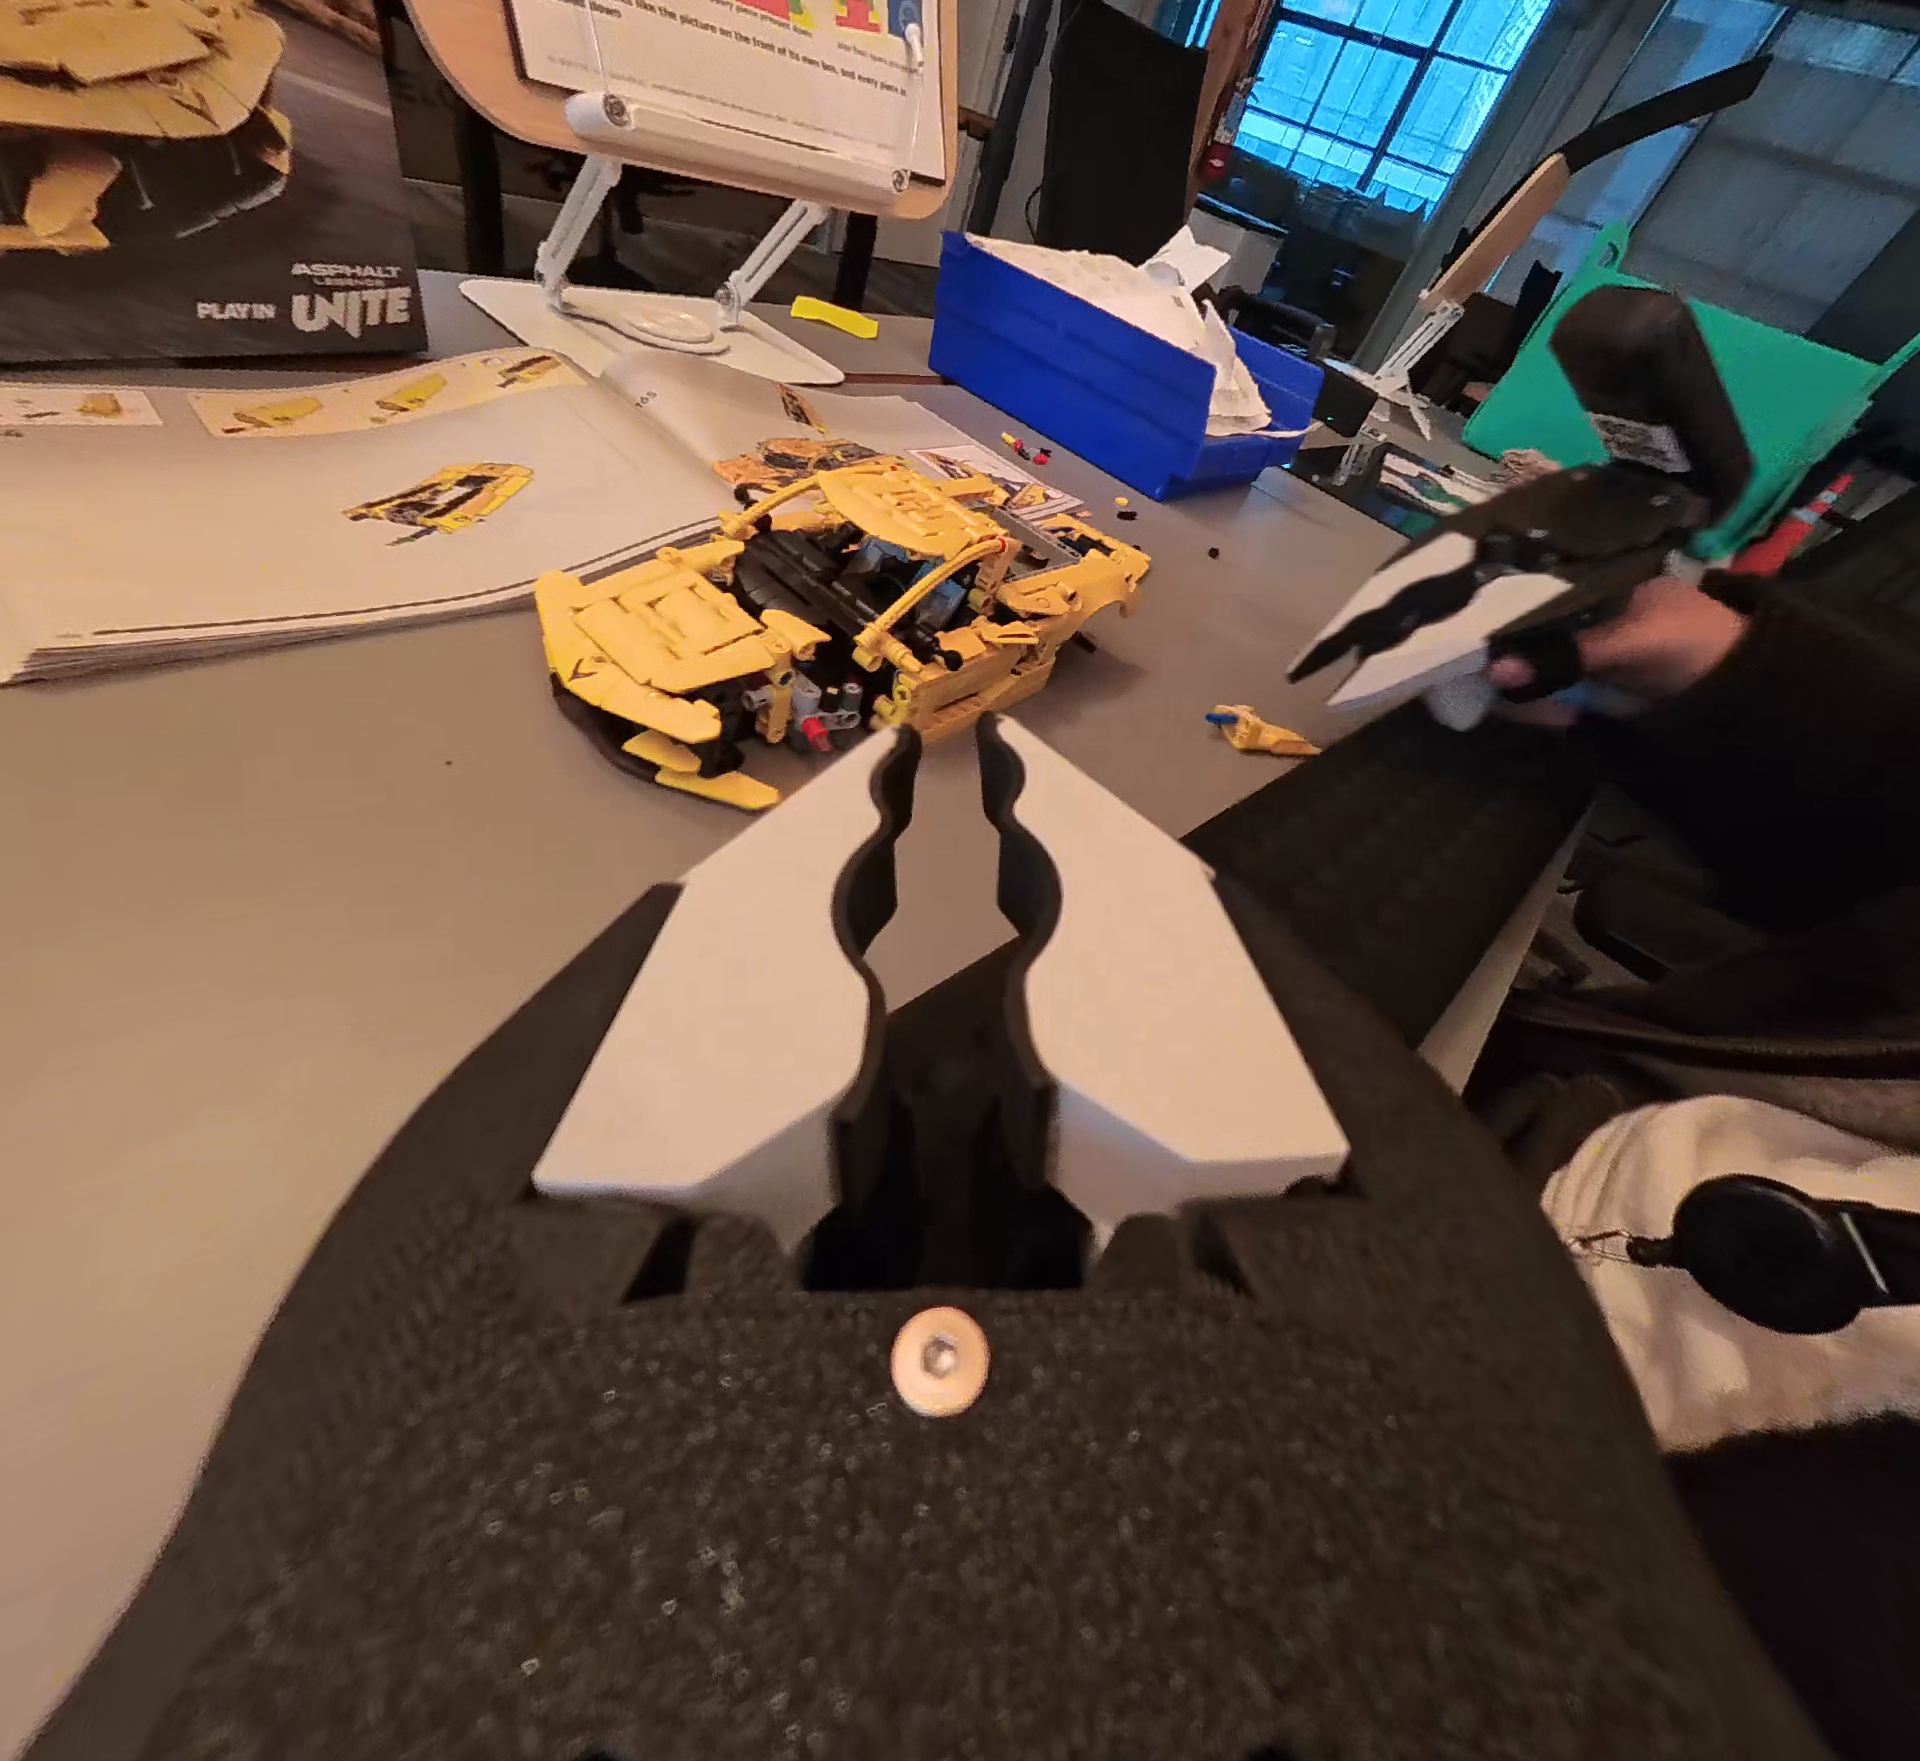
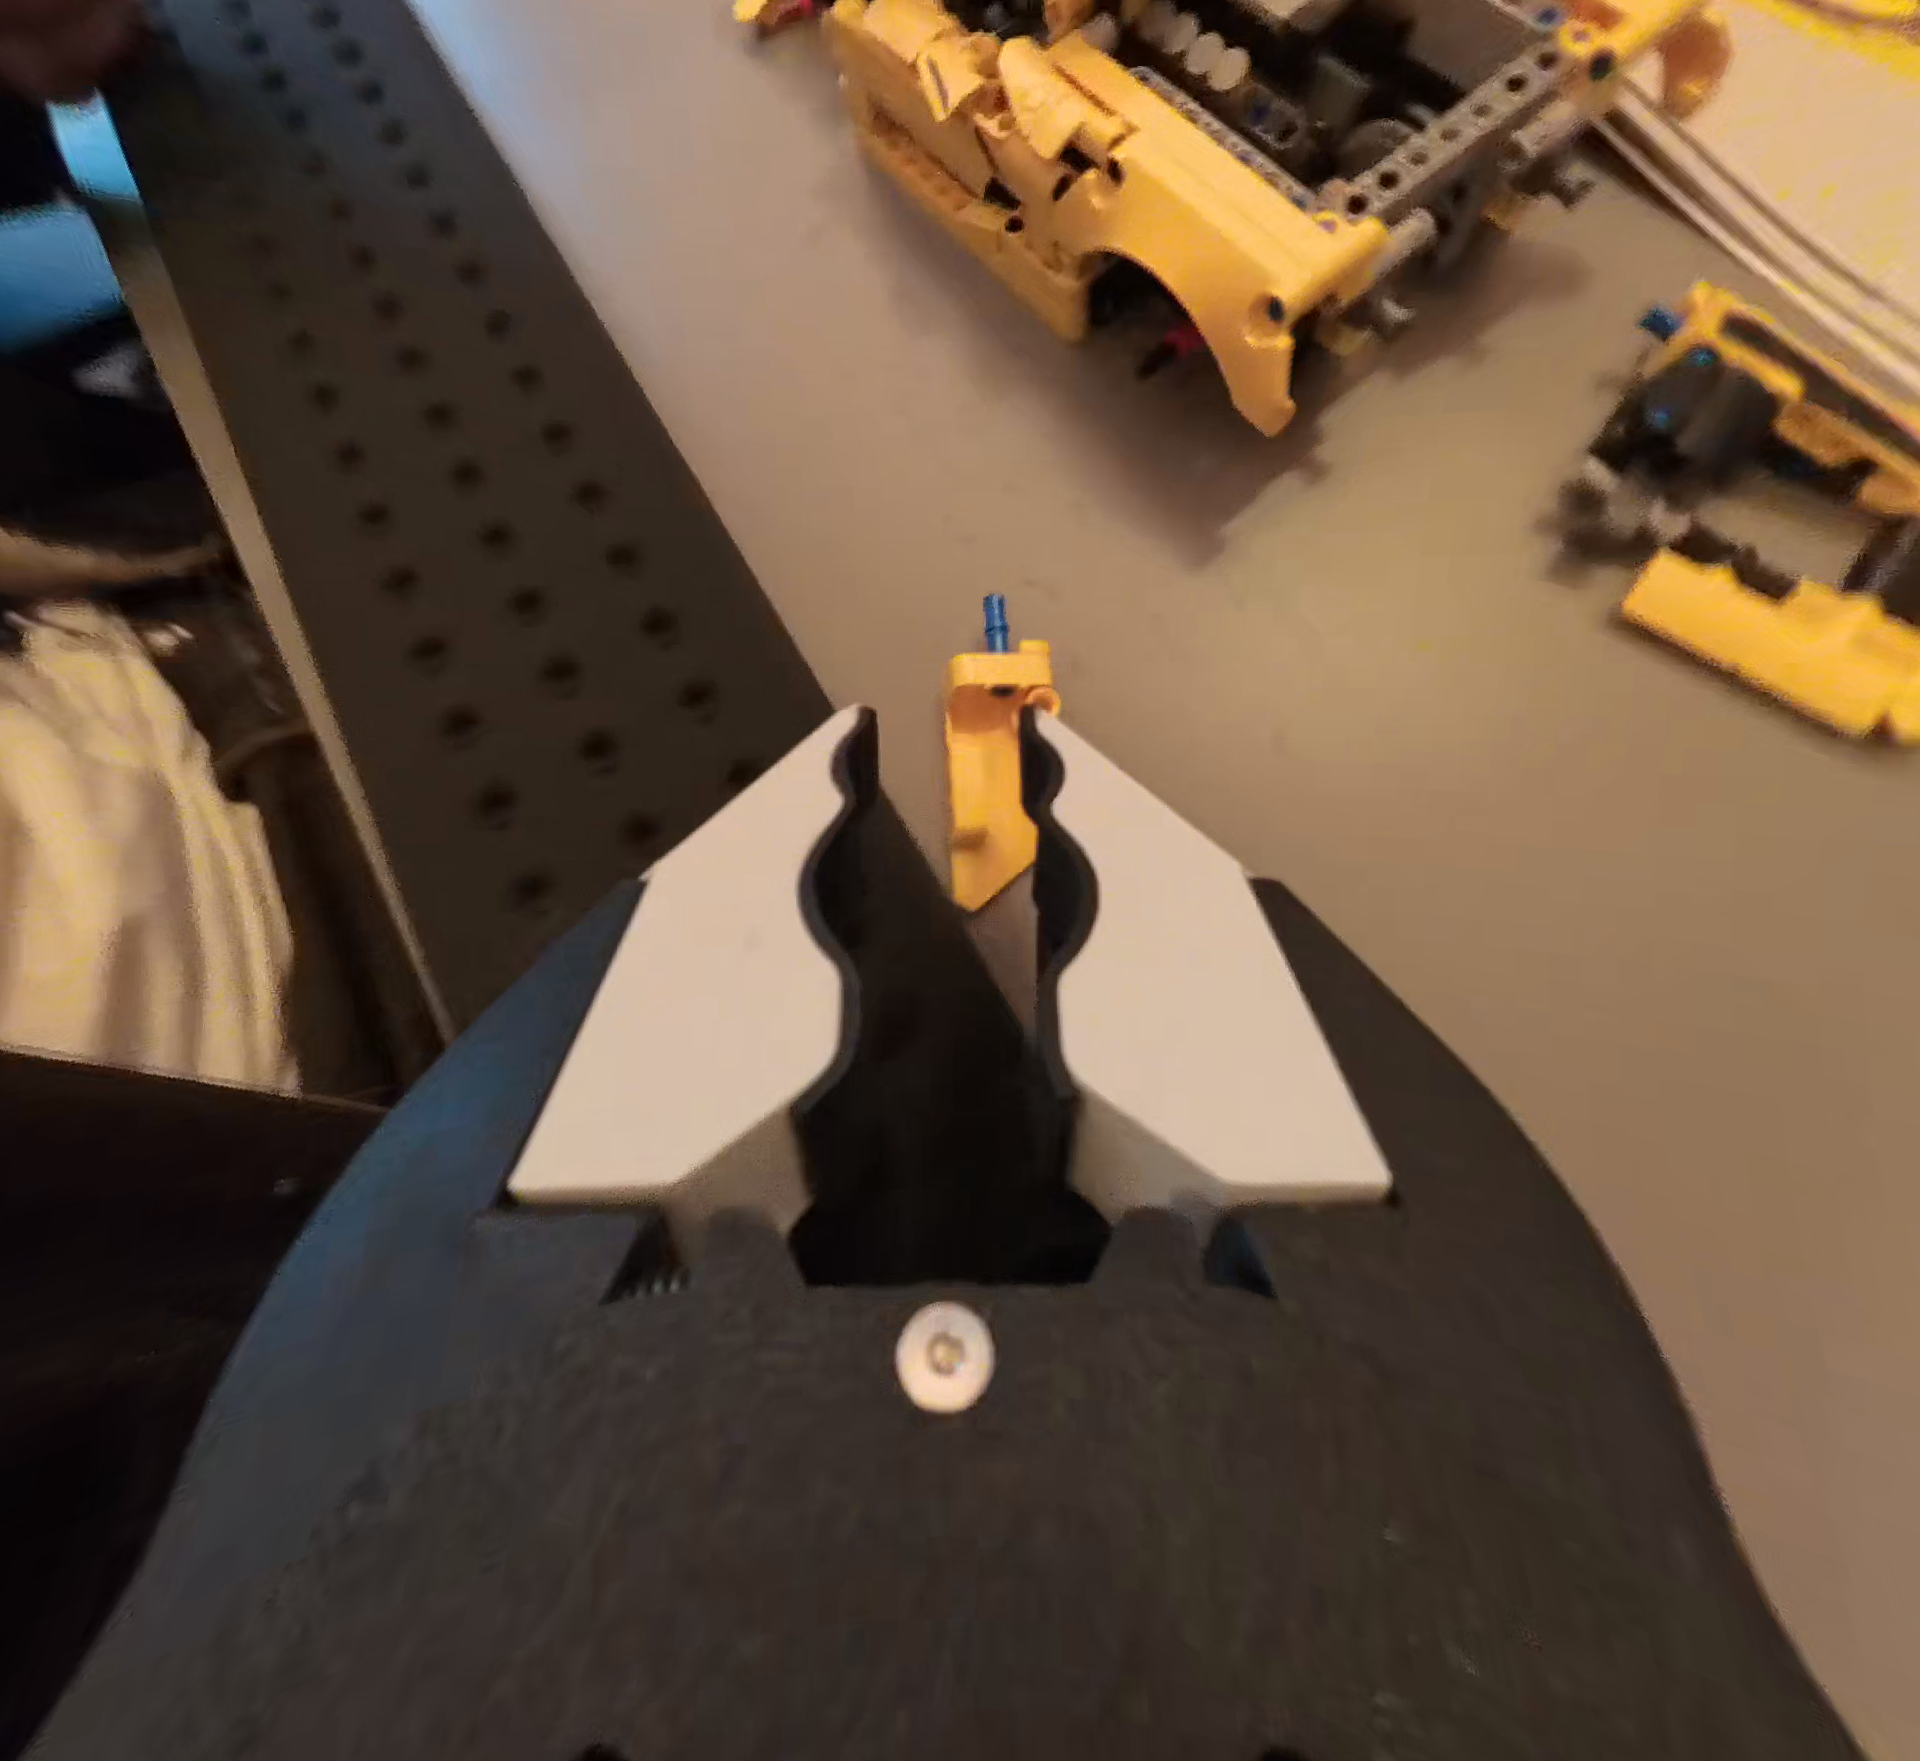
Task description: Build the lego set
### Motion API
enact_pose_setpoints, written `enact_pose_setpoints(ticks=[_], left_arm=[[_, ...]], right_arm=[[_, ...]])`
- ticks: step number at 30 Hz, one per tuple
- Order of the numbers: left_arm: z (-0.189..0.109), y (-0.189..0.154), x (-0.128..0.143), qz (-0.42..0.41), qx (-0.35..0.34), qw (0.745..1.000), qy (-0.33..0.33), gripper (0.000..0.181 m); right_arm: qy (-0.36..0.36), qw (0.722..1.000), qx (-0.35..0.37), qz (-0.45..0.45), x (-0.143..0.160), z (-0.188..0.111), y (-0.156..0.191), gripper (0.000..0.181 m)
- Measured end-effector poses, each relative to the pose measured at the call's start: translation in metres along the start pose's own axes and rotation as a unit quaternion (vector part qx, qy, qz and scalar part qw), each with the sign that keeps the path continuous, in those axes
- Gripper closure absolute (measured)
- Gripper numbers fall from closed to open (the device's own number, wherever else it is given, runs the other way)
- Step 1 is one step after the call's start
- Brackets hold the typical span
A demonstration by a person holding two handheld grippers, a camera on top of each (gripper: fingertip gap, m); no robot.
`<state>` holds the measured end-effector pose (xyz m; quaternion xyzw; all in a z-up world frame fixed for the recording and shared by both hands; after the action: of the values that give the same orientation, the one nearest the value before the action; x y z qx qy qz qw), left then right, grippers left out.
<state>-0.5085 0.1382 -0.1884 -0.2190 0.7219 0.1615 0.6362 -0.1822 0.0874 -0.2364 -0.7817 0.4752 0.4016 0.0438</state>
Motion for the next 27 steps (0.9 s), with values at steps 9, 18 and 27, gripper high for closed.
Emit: enact_pose_setpoints(ticks=[9,18,27], left_arm=[[0.023,-0.036,0.004,0.091,0.091,0.989,0.067,0.167],[0.088,-0.074,-0.003,0.206,0.206,0.947,0.135,0.166],[0.168,-0.102,0.021,0.334,0.303,0.868,0.208,0.165]], right_arm=[[0.096,0.992,-0.017,-0.084,-0.009,0.022,-0.022,0.16],[0.071,0.994,0.004,-0.085,-0.01,0.013,-0.025,0.161],[0.058,0.995,0.005,-0.077,-0.008,0.009,-0.029,0.163]])
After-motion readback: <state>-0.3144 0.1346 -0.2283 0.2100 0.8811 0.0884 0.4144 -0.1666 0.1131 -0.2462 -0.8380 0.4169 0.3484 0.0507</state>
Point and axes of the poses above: each gripper's, where its closed fingertips meet, z out along the fingers, x out of its underside, y = z × x across the jaws, the point moved 5 cm from there along -z, back along the fingers, and after that the axes turned 14 degrees about z, right-handed, at the moved point
